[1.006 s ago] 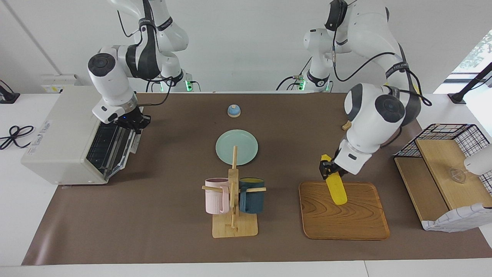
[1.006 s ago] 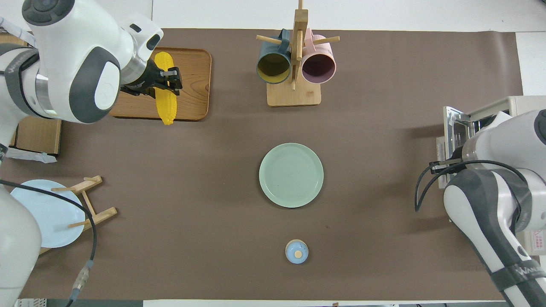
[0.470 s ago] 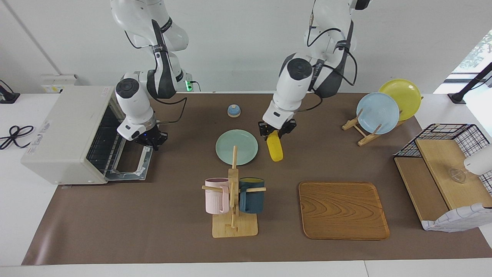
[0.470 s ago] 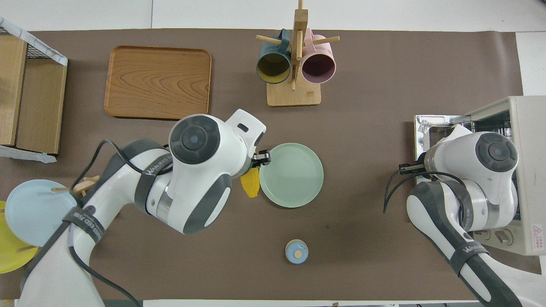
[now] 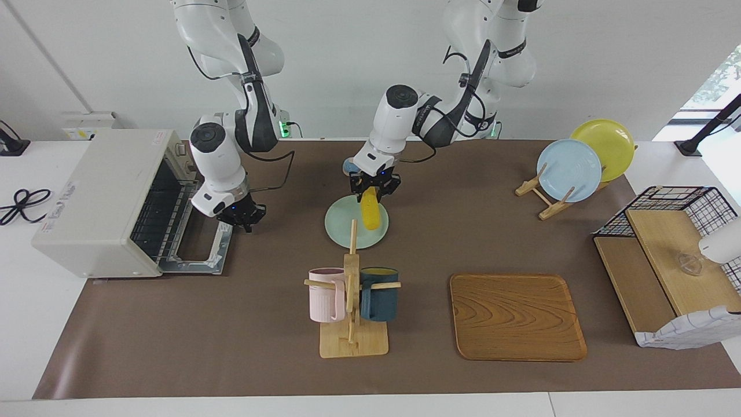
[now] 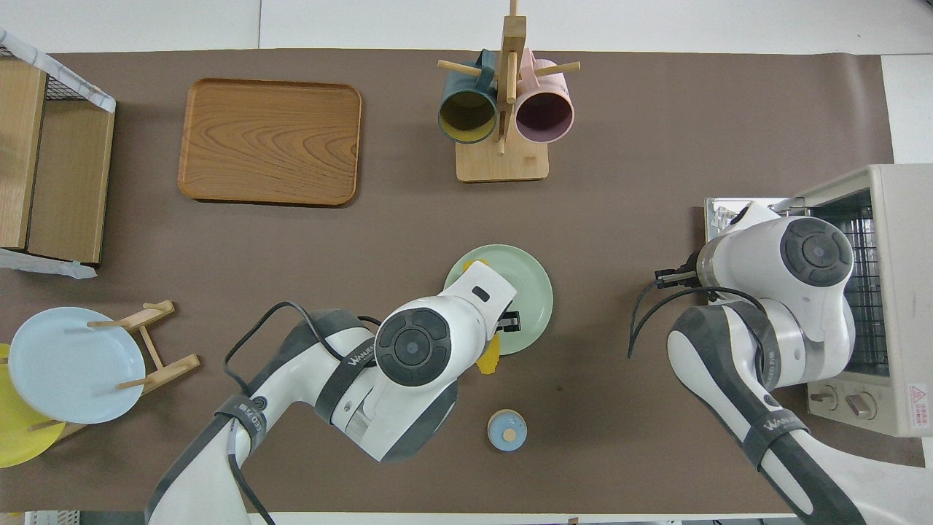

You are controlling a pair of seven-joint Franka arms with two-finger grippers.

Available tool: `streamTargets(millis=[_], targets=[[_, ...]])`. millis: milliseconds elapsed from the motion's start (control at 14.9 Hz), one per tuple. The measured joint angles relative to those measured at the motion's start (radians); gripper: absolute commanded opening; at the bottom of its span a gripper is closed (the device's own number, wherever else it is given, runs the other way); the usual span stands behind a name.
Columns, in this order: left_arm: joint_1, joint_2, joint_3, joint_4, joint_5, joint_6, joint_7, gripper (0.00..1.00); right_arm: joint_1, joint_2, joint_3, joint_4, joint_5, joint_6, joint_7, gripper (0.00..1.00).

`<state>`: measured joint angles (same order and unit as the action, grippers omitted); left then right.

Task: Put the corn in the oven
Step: 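Carry the corn with the left gripper while the right gripper opens the oven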

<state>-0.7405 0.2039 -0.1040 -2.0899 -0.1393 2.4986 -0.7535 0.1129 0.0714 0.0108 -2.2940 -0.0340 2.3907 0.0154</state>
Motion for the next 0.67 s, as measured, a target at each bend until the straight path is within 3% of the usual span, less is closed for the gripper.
streamTargets(millis=[67, 134, 268, 335, 470, 537, 604, 671], targets=[[-0.004, 0.015, 0.0, 0.001, 0.0, 0.018, -0.002, 0.0, 0.014, 0.0, 0.0, 0.028, 0.002, -0.031, 0.003, 0.0], [-0.004, 0.031, 0.0, 0.004, 0.0, 0.032, -0.002, 0.0, 0.023, 0.0, 0.0, 0.053, 0.004, -0.063, 0.004, 0.07], [-0.004, 0.063, 0.003, 0.021, 0.0, 0.048, -0.002, 0.0, 0.025, 0.0, -0.001, 0.083, 0.009, -0.102, 0.02, 0.63], [-0.004, 0.075, 0.004, 0.031, 0.0, 0.052, -0.002, 0.0, 0.025, 0.0, -0.005, 0.086, 0.009, -0.117, 0.039, 0.79], [-0.004, 0.087, 0.004, 0.047, 0.0, 0.053, -0.002, 0.0, 0.023, 0.0, -0.013, 0.087, 0.009, -0.137, 0.061, 0.8], [-0.004, 0.088, 0.004, 0.05, 0.0, 0.053, -0.002, 0.2, 0.021, 0.0, -0.017, 0.087, 0.009, -0.139, 0.068, 0.8], [-0.004, 0.088, 0.004, 0.051, 0.0, 0.053, -0.002, 0.99, 0.014, -0.001, -0.019, 0.088, 0.009, -0.139, 0.074, 0.8], [-0.005, 0.088, 0.004, 0.052, 0.0, 0.053, -0.002, 1.0, 0.002, -0.002, -0.02, 0.089, 0.009, -0.137, 0.074, 0.8]])
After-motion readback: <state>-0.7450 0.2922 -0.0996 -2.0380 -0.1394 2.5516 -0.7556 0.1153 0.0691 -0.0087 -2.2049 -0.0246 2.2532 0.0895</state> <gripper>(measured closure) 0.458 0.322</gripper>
